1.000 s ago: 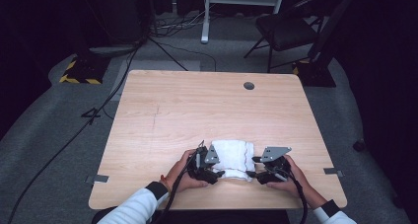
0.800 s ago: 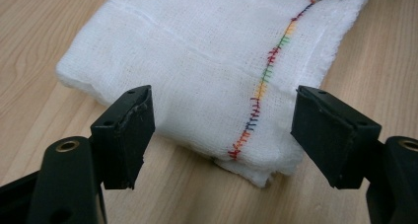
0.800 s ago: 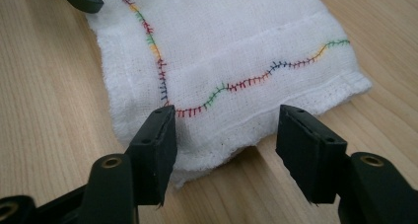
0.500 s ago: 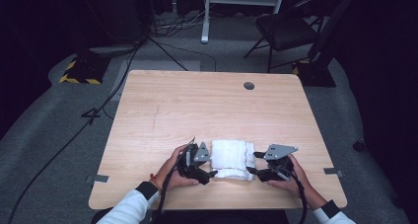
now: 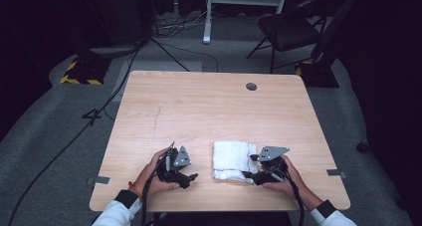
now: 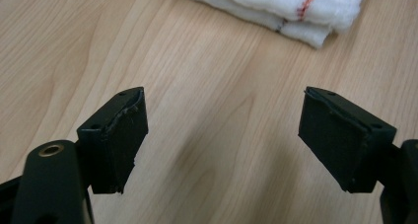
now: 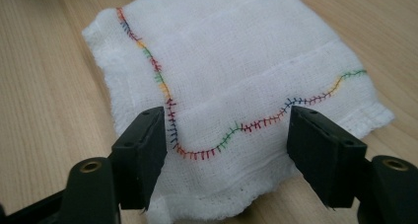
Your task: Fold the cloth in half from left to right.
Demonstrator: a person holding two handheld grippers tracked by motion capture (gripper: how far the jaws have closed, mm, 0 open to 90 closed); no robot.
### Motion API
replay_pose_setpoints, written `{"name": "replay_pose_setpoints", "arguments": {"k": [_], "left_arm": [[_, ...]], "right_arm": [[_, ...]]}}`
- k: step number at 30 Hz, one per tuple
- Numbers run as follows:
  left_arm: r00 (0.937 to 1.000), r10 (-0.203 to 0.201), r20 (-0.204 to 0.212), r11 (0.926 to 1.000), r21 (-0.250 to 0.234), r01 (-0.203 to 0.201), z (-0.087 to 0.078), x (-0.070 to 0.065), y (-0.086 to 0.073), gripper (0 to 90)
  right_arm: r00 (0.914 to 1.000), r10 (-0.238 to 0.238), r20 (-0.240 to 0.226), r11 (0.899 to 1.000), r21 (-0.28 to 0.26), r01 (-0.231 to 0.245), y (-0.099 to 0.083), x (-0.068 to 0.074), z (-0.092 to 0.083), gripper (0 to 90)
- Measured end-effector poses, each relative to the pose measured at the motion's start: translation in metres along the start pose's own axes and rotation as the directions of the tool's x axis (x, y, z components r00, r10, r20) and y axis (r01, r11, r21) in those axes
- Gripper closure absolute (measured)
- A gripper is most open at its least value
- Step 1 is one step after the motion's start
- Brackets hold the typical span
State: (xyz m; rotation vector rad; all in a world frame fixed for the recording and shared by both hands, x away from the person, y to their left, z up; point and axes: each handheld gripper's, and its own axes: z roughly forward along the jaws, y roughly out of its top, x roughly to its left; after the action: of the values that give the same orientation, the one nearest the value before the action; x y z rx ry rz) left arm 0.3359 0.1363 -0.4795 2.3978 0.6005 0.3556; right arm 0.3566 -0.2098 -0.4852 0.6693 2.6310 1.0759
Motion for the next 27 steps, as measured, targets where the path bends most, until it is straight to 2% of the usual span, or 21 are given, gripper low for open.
{"name": "replay_pose_setpoints", "arguments": {"k": [2, 7, 10, 13, 18, 20, 27], "left_arm": [[0.9999, -0.006, -0.012, 0.9999, 0.011, 0.007, -0.002, 0.003, -0.008, 18.9], [0.9996, -0.024, -0.018, 0.9995, 0.023, 0.024, -0.004, 0.012, -0.017, 18.8], [0.9982, -0.060, -0.005, 0.9981, 0.017, 0.060, -0.004, 0.019, -0.021, 18.9], [0.9979, -0.065, -0.007, 0.9973, 0.033, 0.065, -0.001, 0.020, -0.024, 18.8], [0.9953, -0.095, 0.014, 0.9952, 0.021, 0.095, 0.000, 0.023, -0.027, 17.7], [0.9909, -0.127, 0.044, 0.9918, 0.016, 0.126, 0.001, 0.028, -0.030, 16.7], [0.9922, -0.109, 0.060, 0.9937, -0.018, 0.110, 0.004, 0.031, -0.033, 12.8]], "right_arm": [[0.9999, 0.012, 0.003, 1.000, 0.018, -0.012, -0.001, 0.000, 0.004, 30.5], [0.9997, 0.024, 0.007, 1.000, 0.016, -0.024, -0.002, -0.001, 0.008, 29.3], [0.9993, 0.031, 0.021, 0.999, 0.016, -0.031, -0.001, 0.000, 0.009, 29.3], [0.9986, 0.040, 0.034, 0.999, 0.017, -0.040, 0.000, 0.000, 0.011, 29.6], [0.9967, 0.063, 0.051, 0.998, 0.009, -0.063, 0.003, -0.003, 0.015, 30.3], [0.9958, 0.071, 0.058, 0.997, 0.008, -0.071, 0.006, -0.006, 0.018, 30.6], [0.9960, 0.078, 0.045, 0.997, 0.002, -0.078, 0.017, -0.030, 0.030, 32.4]]}}
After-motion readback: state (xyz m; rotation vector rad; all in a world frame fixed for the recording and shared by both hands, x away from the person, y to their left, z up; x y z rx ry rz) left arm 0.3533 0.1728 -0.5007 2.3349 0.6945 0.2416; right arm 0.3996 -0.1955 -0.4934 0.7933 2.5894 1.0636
